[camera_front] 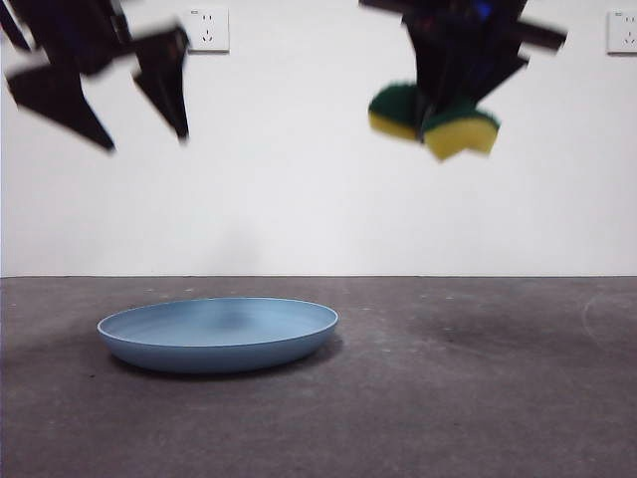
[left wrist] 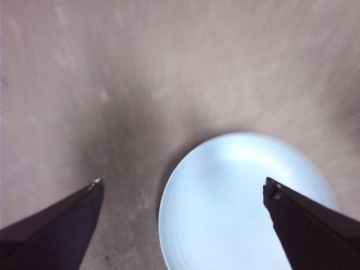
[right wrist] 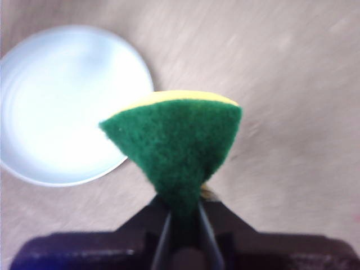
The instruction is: Pick up the plate,pick up the cloth,clean the plate with the cloth
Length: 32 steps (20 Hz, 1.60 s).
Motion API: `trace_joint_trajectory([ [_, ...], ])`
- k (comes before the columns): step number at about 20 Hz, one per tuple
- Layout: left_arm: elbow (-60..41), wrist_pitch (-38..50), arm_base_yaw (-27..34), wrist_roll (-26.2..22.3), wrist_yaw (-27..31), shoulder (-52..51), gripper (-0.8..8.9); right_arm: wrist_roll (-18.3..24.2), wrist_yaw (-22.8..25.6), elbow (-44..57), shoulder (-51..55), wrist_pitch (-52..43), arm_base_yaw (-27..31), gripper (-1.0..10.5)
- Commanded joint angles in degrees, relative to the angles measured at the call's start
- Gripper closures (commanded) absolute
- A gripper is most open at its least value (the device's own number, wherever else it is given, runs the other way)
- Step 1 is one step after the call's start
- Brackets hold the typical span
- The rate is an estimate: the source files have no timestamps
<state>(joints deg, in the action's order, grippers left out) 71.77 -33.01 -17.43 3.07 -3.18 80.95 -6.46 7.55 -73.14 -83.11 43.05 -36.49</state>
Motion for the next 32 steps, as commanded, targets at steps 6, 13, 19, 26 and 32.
trace_joint_trajectory([
  [6, -10.51, -1.14, -3.30, 3.39, -0.04, -24.76, 3.42, -0.63, -8.59, 0.59, -12.72, -6.40, 9.22, 9.6],
  [13, -23.74, -3.76, -5.46, 7.76, 0.61, -45.62, 3.43, -0.57, -9.09, 0.59, -23.04, -8.00, 10.56, 9.6],
  [19, -24.59, -7.19, -5.46, 7.91, 2.10, -54.07, 3.43, 0.15, -8.96, 0.59, -26.18, -9.94, 10.82, 9.6],
  [26, -24.59, -10.38, -5.46, 7.89, 2.03, -54.23, 3.43, 0.72, -9.05, 0.59, -26.75, -9.70, 10.88, 7.0],
  [32, -24.59, -10.56, -5.46, 7.41, 2.05, -54.23, 3.43, 0.52, -9.01, 0.59, -26.71, -9.44, 10.88, 2.8],
])
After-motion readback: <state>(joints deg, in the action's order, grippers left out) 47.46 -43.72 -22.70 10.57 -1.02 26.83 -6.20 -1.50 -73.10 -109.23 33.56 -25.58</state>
